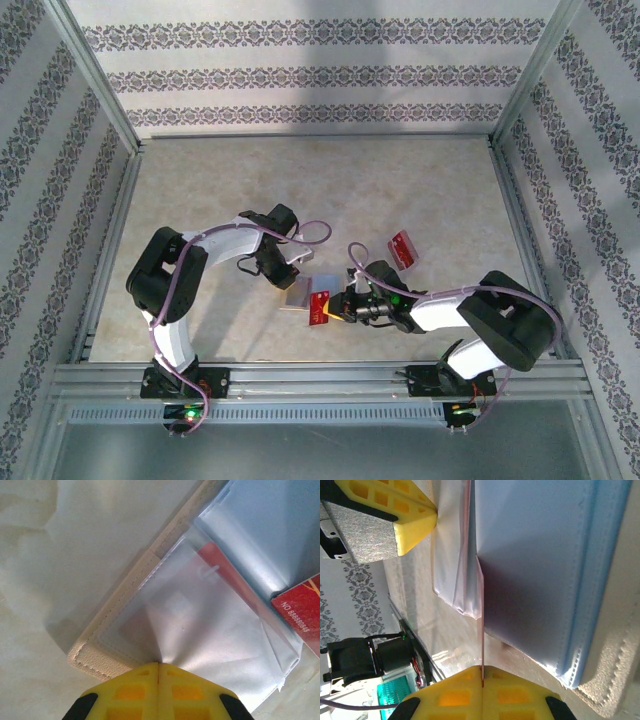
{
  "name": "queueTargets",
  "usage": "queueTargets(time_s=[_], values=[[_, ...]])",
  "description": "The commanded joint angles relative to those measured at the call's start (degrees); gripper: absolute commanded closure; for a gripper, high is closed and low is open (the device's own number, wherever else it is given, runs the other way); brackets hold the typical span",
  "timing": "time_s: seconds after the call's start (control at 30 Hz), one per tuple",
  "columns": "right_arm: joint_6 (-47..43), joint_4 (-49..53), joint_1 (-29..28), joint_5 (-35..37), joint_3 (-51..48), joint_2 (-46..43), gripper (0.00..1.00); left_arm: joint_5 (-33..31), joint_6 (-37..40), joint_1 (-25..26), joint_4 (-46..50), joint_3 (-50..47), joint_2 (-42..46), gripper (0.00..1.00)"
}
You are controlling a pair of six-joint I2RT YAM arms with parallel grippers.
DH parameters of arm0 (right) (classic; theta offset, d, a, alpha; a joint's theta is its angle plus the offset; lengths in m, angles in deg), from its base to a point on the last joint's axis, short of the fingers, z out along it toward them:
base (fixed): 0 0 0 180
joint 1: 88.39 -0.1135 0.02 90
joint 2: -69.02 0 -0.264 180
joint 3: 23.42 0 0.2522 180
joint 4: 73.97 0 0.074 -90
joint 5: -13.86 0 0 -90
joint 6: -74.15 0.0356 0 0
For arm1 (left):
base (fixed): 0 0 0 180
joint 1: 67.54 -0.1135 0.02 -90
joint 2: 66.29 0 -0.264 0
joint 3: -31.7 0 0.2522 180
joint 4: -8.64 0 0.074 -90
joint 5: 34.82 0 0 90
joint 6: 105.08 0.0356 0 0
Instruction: Put the credit cards into the card holder
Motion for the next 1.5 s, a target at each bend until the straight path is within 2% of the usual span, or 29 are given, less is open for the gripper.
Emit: queueTargets(time_s=[0.0, 0.17, 0.6, 0.9, 1.2, 1.47], values=[[0.4, 0.8, -0.7, 0.9, -0.8, -1.4, 1.0, -2.2, 1.2, 0.8, 1.0, -0.4, -0.9, 1.0], [-0.1, 1.1, -0.7, -0.1, 0.9, -1.0, 1.0, -2.2, 1.3, 0.7, 1.0, -0.5, -1.1, 1.0], [-0.8, 4.6, -1.1, 0.7, 1.5, -8.0, 1.0, -1.8, 1.2, 0.7, 0.6, -0.8, -1.0, 1.0], [0.2, 1.1, -2.0, 0.2, 1.7, -1.9, 1.0, -2.3, 1.2, 0.7, 1.1, -0.4, -1.1, 1.0], [1.1, -1.1, -2.5, -0.6, 1.4, -0.3, 1.0, -2.3, 1.3, 0.8, 1.0, -0.6, -0.4, 1.0], [-1.2, 7.6, -1.9, 0.9, 2.1, -7.3, 1.0, -2.6, 1.3, 0.7, 0.7, -1.0, -0.1, 1.0]])
